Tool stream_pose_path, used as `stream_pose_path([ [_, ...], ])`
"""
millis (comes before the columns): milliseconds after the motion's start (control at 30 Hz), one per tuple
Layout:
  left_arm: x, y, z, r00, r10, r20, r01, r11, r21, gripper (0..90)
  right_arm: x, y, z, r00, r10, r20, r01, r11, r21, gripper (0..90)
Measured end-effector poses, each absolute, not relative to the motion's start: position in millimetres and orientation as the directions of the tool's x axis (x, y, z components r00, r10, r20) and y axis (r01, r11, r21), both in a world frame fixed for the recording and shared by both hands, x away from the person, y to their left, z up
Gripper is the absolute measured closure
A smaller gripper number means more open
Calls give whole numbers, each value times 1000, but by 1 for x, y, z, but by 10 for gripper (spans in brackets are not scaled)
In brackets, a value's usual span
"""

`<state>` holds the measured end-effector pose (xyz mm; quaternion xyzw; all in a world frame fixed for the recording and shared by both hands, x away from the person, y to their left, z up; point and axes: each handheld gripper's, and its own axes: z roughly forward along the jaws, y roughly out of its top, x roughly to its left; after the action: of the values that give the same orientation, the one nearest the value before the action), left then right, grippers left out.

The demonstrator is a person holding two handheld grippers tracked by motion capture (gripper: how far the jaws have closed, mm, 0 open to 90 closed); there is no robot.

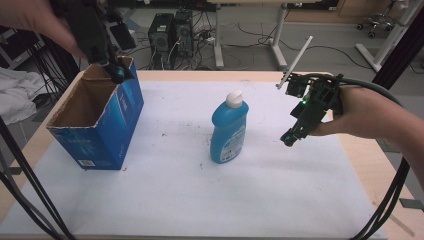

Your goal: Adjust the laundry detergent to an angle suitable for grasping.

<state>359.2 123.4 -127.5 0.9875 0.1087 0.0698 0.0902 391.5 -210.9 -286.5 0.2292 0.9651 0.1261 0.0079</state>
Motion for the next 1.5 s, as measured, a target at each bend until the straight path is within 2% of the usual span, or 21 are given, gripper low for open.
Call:
stream_pose_path([
  [700, 362, 114, -138, 973, 200, 111, 173, -961, 217, 205, 398, -215, -286, -891, 452, 50, 449, 854, 263, 126],
  [1233, 362, 78, -182, 964, 234, 130, 170, -911, 375, 205, 398, -218, -282, -886, 461, 41, 453, 844, 288, 126],
  [1500, 365, 62, -214, 953, 277, 124, 207, -892, 402, 205, 396, -218, -282, -885, 464, 39, 454, 841, 295, 126],
])
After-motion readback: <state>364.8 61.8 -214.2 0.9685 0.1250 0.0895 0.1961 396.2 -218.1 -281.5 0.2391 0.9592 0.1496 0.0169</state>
